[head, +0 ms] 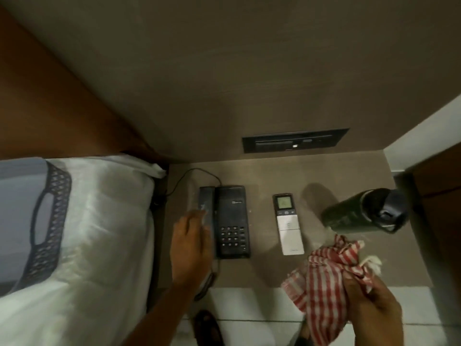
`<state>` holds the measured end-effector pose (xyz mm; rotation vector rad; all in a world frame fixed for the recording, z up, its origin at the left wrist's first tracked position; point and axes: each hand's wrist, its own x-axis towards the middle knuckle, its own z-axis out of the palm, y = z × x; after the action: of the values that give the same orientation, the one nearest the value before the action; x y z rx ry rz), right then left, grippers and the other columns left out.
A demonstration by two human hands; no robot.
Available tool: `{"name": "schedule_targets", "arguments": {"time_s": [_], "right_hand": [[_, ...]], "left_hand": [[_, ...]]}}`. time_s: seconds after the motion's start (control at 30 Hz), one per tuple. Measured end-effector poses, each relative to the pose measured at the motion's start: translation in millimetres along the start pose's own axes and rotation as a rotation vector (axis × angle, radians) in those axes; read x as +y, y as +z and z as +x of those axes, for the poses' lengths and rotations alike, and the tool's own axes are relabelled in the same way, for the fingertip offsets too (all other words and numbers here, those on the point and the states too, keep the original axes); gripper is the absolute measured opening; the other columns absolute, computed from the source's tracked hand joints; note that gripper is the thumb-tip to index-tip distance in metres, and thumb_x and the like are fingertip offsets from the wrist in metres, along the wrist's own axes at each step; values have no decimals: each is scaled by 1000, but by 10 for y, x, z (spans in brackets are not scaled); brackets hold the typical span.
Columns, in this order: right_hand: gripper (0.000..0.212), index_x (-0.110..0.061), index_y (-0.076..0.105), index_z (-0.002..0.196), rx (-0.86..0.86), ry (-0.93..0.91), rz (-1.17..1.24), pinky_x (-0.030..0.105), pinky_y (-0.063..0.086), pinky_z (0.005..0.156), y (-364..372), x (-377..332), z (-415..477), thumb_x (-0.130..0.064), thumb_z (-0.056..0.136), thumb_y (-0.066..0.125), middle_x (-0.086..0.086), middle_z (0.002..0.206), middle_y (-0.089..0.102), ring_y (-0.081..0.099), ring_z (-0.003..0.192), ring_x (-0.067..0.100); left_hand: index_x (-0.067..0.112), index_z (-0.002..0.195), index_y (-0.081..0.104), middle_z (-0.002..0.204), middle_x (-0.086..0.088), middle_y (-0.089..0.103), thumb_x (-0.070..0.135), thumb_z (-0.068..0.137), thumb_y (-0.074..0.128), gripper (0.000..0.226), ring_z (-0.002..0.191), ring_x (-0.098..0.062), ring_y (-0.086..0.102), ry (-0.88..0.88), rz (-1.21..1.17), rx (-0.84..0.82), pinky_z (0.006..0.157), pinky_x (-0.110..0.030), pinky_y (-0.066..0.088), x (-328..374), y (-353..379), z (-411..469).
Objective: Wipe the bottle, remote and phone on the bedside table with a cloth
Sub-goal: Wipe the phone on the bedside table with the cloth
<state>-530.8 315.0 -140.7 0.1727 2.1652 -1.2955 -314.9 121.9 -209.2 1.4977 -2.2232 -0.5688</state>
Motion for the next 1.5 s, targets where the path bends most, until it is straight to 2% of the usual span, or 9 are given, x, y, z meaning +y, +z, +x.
{"name": "schedule_targets", "arguments": {"time_s": [0.17,0.33,0.5,0.77,0.93,1.03,1.13,1.23,1.5], "right_hand": [[25,-23,66,102,-174,-201,-133,2,42,61,603,-22,-214,-2,89,60,-17,89,66,62,75,-12],[32,-17,64,118,-232,-318,-298,24,42,85,1085,62,-272,-1,90,57,-3,106,64,58,95,14],[32,-14,65,117,-225,-421,-433,33,45,85,1415,81,-244,-1,90,56,-1,102,63,56,90,16],[32,-12,64,120,-224,-495,-484,41,49,88,1577,116,-161,-3,90,58,6,106,66,58,94,22],[42,-25,62,121,-143,-731,-558,18,45,71,1694,-35,-235,-2,86,59,-5,93,64,55,71,2],[47,-25,61,124,-143,-954,-670,18,47,67,1925,-293,-198,-3,83,60,-3,90,69,59,63,9],[56,-26,63,123,-242,-1138,-815,31,57,75,2309,-496,-83,2,75,67,0,121,68,70,92,22],[60,-30,61,125,-361,-1226,-1092,40,58,77,2666,-448,9,2,75,66,-4,140,54,59,119,21],[61,-26,64,121,-523,-1454,-1383,54,49,93,2495,164,8,3,67,65,5,138,55,46,132,35]], "left_hand": [[17,150,32,156,-15,33,40,95,53,63,146,-34,27,-105,207,-282,114,-49,34,-999,-190,239],[21,158,8,168,-6,-1,71,87,38,92,153,-26,-11,66,262,-500,123,-47,5,-1475,31,482],[20,157,1,168,-6,-3,92,72,20,114,153,-25,-12,66,231,-525,124,-50,5,-1592,224,612],[16,157,-3,167,-10,-9,93,69,29,121,153,-27,-15,72,222,-543,124,-51,0,-1702,379,586],[15,157,-3,167,-11,-12,92,69,33,122,152,-28,-16,79,211,-565,122,-48,-8,-1717,397,595],[15,157,-1,167,-10,-9,93,68,32,123,152,-28,-14,86,222,-566,120,-46,-8,-1738,384,609],[16,157,2,168,-10,-6,94,67,32,123,153,-28,-11,98,225,-546,121,-47,-5,-1758,399,607],[16,157,5,168,-10,-3,94,67,35,123,153,-28,-9,98,229,-521,120,-45,-4,-1775,426,599],[13,157,11,168,-11,4,93,65,32,124,154,-30,-2,107,230,-493,124,-52,6,-1790,443,573]]}}
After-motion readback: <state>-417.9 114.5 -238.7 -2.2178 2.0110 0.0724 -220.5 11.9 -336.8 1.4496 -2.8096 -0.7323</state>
